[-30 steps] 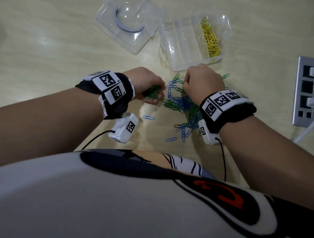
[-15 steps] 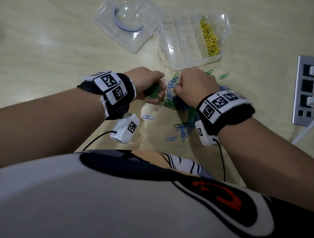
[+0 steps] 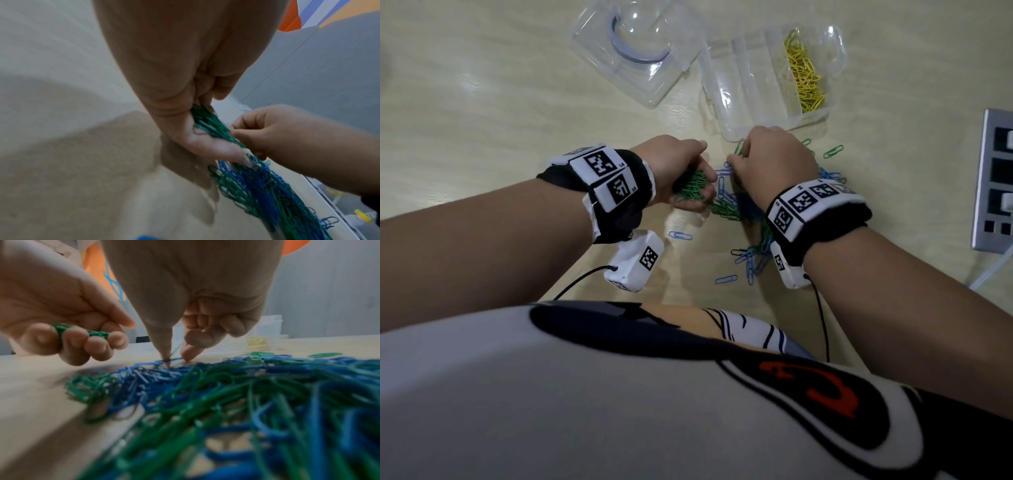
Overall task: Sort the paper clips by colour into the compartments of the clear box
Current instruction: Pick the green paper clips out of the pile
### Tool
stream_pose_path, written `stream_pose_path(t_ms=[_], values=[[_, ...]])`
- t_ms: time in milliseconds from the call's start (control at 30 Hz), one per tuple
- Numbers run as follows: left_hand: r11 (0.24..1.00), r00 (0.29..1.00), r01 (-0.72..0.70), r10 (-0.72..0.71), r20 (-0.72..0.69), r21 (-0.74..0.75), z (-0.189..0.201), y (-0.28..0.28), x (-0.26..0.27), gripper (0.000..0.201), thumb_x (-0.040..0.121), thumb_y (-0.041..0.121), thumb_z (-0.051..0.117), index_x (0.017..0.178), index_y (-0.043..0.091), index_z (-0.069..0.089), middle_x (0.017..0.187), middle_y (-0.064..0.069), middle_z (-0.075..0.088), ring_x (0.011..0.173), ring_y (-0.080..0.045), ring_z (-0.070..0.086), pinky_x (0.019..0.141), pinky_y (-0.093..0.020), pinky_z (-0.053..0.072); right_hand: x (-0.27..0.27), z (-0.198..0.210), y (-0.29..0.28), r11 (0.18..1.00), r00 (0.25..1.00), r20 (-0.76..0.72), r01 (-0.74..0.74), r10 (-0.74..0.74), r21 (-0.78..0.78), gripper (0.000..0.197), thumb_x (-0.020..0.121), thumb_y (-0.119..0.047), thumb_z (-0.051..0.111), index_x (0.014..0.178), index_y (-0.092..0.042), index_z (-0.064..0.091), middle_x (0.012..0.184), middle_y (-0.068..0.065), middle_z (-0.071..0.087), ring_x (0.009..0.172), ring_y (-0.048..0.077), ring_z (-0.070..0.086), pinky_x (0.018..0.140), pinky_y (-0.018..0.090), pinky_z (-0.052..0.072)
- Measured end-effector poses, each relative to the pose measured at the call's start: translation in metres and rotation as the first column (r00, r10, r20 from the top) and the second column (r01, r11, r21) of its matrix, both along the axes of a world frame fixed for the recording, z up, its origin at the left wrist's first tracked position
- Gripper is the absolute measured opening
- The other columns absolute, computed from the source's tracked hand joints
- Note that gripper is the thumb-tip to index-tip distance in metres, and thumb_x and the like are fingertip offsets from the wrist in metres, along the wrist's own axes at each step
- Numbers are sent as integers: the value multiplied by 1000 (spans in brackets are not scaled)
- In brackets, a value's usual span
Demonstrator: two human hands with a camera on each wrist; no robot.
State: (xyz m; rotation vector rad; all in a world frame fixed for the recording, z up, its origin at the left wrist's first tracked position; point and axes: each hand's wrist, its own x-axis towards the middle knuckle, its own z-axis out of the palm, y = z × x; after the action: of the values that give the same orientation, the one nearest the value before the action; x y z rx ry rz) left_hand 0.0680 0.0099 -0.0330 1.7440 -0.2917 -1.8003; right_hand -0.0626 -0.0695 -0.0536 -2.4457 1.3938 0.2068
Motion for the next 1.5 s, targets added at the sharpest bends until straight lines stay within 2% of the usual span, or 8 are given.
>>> stream_pose_path(t_ms=[167,433,567,700,900,1067,1233,1500], values=[[1000,1000,-2,2,27,9,-2,-1,3,46,103,35,30,81,3,55,69,-17,54,73,-29,57,81,-39,53,-8,4,-5,999,999,-4,-36,36,-9,21,91,-24,51,98,-10,65,97,11,64,89,31,58,68,33,39],[1000,996,-25,26,82,-3,-8,-7,-5,40,100,35,42,90,0,57,86,-21,59,73,-34,60,77,-43,55,-11,46,28,945,947,157,-300,279,129,26,87,-41,58,108,-30,68,97,-1,66,93,22,59,79,35,45],[1000,1000,12,-12,28,6,-6,-8,-10,42,102,36,35,87,4,59,79,-15,61,75,-25,60,70,-33,56,-22,38,19,982,956,288,-106,57,158,24,89,-38,55,99,-23,70,95,-1,67,89,19,61,78,33,48],[998,998,60,-60,34,19,-1,-7,-10,45,103,36,30,83,5,57,69,-13,58,70,-24,59,71,-32,57,-29,14,13,988,988,-45,-143,146,66,25,90,-38,54,102,-18,64,104,6,59,94,28,59,78,37,46],[998,997,62,-63,45,23,-5,1,-6,48,103,35,29,79,4,57,73,-16,56,64,-25,57,85,-40,53,-23,9,12,978,978,-96,-173,185,121,22,85,-34,56,93,-15,64,98,8,60,81,28,56,68,35,43],[998,996,54,-56,68,23,-6,9,-11,47,103,36,30,80,3,56,70,-16,57,64,-26,59,73,-34,56,-22,29,29,966,978,181,-145,106,216,10,82,-37,58,80,-27,59,87,-3,60,83,17,55,73,32,45],[998,998,61,-61,28,7,-5,15,-14,44,103,35,32,89,1,57,76,-19,59,71,-29,60,67,-32,57,-24,34,46,966,953,293,-149,83,210,14,88,-30,55,94,-24,68,94,-2,65,89,18,58,77,34,47],[996,996,82,-82,16,21,-1,18,-7,49,103,36,27,80,5,56,70,-15,55,65,-25,59,57,-25,56,-54,11,33,979,988,-4,-150,152,139,19,88,-20,53,102,-26,63,103,3,55,91,28,57,76,36,44]])
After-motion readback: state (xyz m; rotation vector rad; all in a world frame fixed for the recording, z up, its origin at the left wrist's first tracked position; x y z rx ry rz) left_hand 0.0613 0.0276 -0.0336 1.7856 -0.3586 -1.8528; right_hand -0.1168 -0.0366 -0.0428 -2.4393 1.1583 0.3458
